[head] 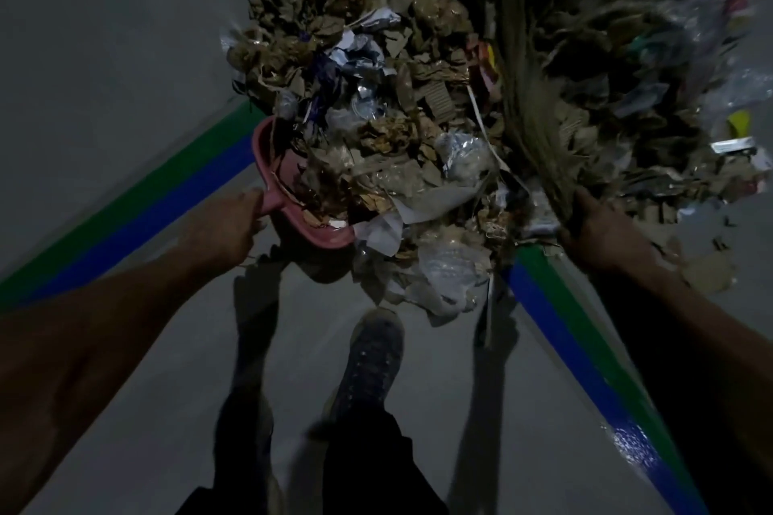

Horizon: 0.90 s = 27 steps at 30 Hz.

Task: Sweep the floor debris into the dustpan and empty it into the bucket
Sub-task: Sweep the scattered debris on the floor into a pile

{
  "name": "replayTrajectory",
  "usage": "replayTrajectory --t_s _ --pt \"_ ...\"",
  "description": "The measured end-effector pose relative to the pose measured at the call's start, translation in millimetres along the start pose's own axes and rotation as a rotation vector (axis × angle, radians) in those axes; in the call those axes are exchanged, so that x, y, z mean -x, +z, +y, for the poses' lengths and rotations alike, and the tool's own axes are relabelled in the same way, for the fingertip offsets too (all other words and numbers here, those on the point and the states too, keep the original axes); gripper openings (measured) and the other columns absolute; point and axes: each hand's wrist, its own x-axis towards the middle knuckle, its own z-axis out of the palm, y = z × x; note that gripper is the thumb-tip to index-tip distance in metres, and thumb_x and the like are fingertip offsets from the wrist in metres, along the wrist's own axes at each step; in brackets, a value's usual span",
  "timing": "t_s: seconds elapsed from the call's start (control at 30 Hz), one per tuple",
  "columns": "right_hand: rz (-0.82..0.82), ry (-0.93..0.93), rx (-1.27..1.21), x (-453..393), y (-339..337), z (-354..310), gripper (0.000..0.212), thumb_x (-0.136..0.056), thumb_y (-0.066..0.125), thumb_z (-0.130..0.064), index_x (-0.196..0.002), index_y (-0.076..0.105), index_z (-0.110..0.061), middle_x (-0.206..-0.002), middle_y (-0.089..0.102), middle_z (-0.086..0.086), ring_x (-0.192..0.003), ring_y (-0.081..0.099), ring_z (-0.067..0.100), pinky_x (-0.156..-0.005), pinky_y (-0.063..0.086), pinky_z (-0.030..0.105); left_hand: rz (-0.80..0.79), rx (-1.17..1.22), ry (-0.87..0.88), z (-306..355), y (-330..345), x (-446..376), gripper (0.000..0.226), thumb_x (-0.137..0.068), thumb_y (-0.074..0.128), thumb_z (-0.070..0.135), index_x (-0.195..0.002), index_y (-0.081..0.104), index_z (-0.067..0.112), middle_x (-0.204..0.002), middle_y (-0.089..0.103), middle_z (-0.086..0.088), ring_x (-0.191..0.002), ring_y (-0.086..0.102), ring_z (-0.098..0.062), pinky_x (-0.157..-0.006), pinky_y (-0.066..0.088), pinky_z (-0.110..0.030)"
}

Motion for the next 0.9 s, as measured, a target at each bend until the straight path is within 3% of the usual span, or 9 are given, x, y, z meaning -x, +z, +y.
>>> replayTrajectory --t_s 0.17,0.3,0.4,0.5,0.63,0.73,0.9 --pt "-0.036 -0.061 -0.121 22.6 45.7 -33.7 0.058 -0.094 0.057 -0.023 -0.147 0.035 -0.019 -0.121 0.062 0.024 -0.104 0.06 0.044 -0.082 0.048 0.044 -0.011 -0.011 0.081 21.7 2.1 -4.8 0.007 -0.098 0.049 0.016 -0.091 0.047 0.015 -0.078 0.046 -0.001 -0.067 0.043 -0.014 -0.06 0.03 -0.028" --pt "-0.069 -0.079 -0.11 40.3 58.0 -44.1 0.053 -0.094 0.055 -0.03 -0.142 0.033 -0.024 -0.113 0.065 0.019 -0.099 0.063 0.041 -0.076 0.05 0.043 -0.003 -0.008 0.059 40.3 11.0 -12.1 0.01 -0.097 0.05 0.018 -0.092 0.042 0.021 -0.084 0.048 -0.003 -0.071 0.046 -0.017 -0.06 0.032 -0.029" --pt "-0.025 -0.097 -0.087 52.3 51.1 -33.3 0.06 -0.097 0.052 -0.031 -0.15 0.026 -0.024 -0.113 0.065 0.02 -0.096 0.063 0.04 -0.072 0.049 0.042 -0.04 0.027 0.025 36.8 18.6 -13.3 0.016 -0.097 0.051 0.02 -0.091 0.037 0.025 -0.087 0.049 -0.003 -0.069 0.044 -0.014 -0.053 0.026 -0.026" --pt "0.06 -0.023 -0.105 54.2 35.2 -11.7 0.065 -0.098 0.053 -0.029 -0.154 0.022 -0.023 -0.117 0.064 0.023 -0.097 0.062 0.043 -0.074 0.049 0.042 -0.049 0.001 -0.029 33.2 22.2 -14.2 0.019 -0.096 0.051 0.022 -0.085 0.036 0.023 -0.077 0.041 0.003 -0.061 0.037 -0.009 -0.049 0.021 -0.026" --pt "0.023 0.075 -0.135 50.1 26.3 5.9 0.064 -0.097 0.056 -0.026 -0.152 0.024 -0.025 -0.117 0.063 0.024 -0.099 0.061 0.043 -0.078 0.051 0.046 -0.033 -0.067 -0.003 33.8 24.1 -11.0 0.019 -0.096 0.049 0.024 -0.086 0.033 0.021 -0.078 0.039 0.0 -0.058 0.034 -0.01 -0.047 0.019 -0.026" --pt "-0.013 0.114 -0.136 60.2 42.6 2.7 0.058 -0.096 0.055 -0.022 -0.148 0.031 -0.018 -0.115 0.063 0.025 -0.097 0.06 0.044 -0.074 0.046 0.04 -0.015 -0.149 0.071 32.0 21.9 -3.9 0.018 -0.098 0.049 0.027 -0.092 0.035 0.018 -0.084 0.04 -0.004 -0.063 0.04 -0.017 -0.05 0.026 -0.029" --pt "-0.11 0.133 -0.208 70.9 79.2 -18.4 0.058 -0.096 0.055 -0.029 -0.147 0.03 -0.022 -0.117 0.062 0.02 -0.102 0.06 0.041 -0.082 0.051 0.044 -0.052 -0.177 0.138 18.6 11.7 5.9 0.017 -0.098 0.049 0.028 -0.098 0.043 0.013 -0.088 0.046 -0.006 -0.07 0.044 -0.02 -0.06 0.036 -0.035"
